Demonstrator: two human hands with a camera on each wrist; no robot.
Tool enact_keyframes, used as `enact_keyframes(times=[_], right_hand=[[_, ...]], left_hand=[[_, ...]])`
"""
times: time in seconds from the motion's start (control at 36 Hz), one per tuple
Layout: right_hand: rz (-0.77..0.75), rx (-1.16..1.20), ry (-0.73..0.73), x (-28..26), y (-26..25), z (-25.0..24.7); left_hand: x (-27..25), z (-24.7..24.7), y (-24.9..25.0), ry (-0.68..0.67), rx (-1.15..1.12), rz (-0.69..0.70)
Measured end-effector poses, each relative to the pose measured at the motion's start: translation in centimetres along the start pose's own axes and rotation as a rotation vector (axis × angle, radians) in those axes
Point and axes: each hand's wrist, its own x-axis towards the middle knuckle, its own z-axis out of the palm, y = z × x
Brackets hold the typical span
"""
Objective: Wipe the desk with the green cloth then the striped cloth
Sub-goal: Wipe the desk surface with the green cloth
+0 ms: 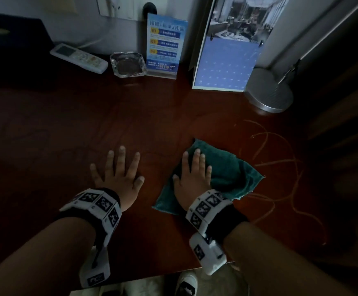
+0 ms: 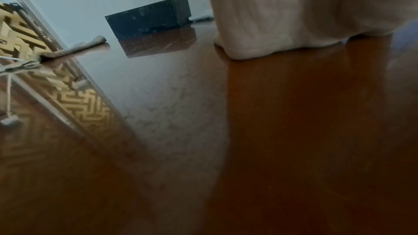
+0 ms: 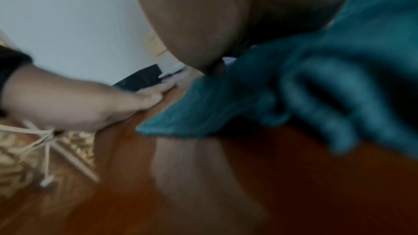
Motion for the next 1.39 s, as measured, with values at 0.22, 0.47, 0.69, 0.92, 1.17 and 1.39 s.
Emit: enact_keyframes(times=[0.22,0.47,0.69,0.92,1.17,1.39], right_hand=[[-0.205,0.013,0.177,-1.9,-0.6,3.4],[-0.416,-0.006,0.188,-4.9,1.5,4.8],[-0.639,-0.053,0.144,-6.8,5.0,5.1],[-0.817,-0.253,0.013,-7.4,9.8,4.0],[-0.637,0.250,0.206,-9.9,10.2,3.4],[-0.204,0.079,0.343,-9.5,7.0,4.9]], left_hand=[[-0.1,-0.3,0.3,-0.018,0.005,-0.013],[0.0,-0.2,0.2,-0.008,-0.001,-0.017],[-0.1,-0.3,0.1,-0.016,-0.008,-0.008],[0.1,-0.1,0.0,-0.005,-0.009,0.000],[0.1,0.0,0.1,0.018,0.002,-0.008],[-0.8,-0.4,1.7,0.175,0.244,-0.039]])
